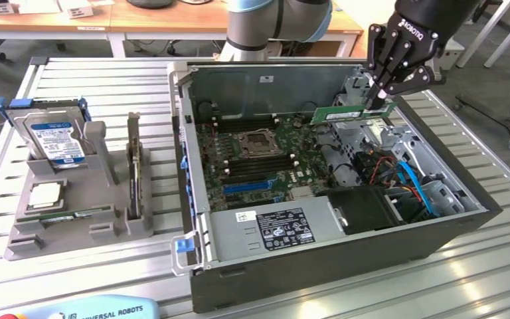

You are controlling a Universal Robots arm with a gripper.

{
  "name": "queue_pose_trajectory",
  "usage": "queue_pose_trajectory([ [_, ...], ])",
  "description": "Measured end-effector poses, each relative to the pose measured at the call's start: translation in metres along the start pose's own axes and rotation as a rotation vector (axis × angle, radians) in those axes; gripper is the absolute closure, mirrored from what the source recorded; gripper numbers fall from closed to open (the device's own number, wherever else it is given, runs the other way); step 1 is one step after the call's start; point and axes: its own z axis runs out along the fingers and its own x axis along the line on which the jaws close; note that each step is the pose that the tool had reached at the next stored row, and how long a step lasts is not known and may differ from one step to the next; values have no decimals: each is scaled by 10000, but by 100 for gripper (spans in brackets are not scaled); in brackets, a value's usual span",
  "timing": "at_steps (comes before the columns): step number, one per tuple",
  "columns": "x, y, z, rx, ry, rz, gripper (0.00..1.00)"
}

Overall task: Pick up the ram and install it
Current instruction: 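Pick up the ram and move it above insertion slot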

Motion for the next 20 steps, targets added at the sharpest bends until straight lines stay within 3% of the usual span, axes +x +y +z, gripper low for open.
queue_pose_trajectory([
  [20, -45, 361, 50, 14, -44, 669, 89],
])
